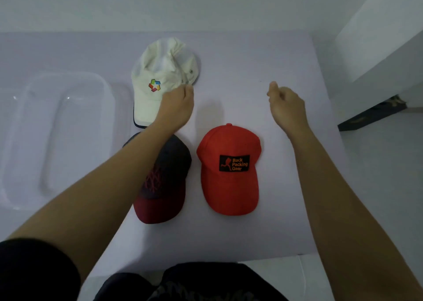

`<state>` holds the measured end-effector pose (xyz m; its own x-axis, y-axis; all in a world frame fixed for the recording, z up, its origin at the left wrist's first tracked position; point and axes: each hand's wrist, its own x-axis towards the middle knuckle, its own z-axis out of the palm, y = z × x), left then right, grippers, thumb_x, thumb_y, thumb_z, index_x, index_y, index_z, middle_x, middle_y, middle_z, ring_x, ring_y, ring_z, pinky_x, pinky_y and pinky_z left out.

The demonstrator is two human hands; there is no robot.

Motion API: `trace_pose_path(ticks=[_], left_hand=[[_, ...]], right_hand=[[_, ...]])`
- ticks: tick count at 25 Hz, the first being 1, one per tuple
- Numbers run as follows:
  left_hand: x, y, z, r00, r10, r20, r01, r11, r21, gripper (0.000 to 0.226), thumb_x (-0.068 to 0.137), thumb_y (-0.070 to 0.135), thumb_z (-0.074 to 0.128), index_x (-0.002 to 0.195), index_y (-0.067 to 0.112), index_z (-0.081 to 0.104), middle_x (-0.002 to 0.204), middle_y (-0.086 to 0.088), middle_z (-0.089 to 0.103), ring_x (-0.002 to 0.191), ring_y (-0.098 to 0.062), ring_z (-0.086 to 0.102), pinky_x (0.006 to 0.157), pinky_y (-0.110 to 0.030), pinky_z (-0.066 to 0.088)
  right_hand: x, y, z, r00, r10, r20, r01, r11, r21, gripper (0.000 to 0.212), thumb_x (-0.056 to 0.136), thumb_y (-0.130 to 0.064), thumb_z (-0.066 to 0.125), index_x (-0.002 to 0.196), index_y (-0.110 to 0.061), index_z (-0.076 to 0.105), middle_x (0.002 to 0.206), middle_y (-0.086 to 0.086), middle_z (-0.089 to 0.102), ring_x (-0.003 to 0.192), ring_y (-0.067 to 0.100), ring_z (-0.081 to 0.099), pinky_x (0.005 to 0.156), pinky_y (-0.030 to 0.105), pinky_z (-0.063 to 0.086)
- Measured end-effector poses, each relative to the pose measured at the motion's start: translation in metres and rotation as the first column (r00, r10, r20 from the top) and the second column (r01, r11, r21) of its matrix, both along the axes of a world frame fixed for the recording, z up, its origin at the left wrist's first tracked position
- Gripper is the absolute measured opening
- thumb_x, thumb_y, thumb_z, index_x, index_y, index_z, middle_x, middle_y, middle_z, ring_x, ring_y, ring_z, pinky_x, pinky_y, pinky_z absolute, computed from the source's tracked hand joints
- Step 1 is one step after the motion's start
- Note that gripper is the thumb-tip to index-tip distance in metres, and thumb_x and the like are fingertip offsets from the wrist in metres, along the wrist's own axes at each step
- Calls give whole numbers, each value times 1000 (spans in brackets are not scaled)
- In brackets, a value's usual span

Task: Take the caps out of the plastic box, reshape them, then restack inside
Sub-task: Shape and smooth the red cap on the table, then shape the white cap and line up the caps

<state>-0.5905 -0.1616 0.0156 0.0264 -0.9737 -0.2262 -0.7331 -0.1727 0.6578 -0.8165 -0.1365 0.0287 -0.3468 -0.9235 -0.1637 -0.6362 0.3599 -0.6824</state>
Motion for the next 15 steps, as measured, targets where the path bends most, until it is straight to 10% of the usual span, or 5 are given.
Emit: trace_pose_path(ticks=[9,15], left_hand=[[99,-7,-6,983,-9,185,-7,996,84,28,99,14,28,101,6,55,116,-24,60,108,-39,54,82,-34,36],[120,-33,-45,937,-255,237,195,949,249,56,91,-1,40,145,1,22,137,-22,44,119,-38,49,95,-40,42]], right_hand=[[139,-44,-39,806,592,31,-592,802,77,35,96,-24,44,122,-4,56,126,16,55,114,28,53,91,26,38],[182,-66,-75,662,749,31,-708,611,355,104,77,-9,69,149,-12,-5,158,7,-11,140,29,22,106,34,36]])
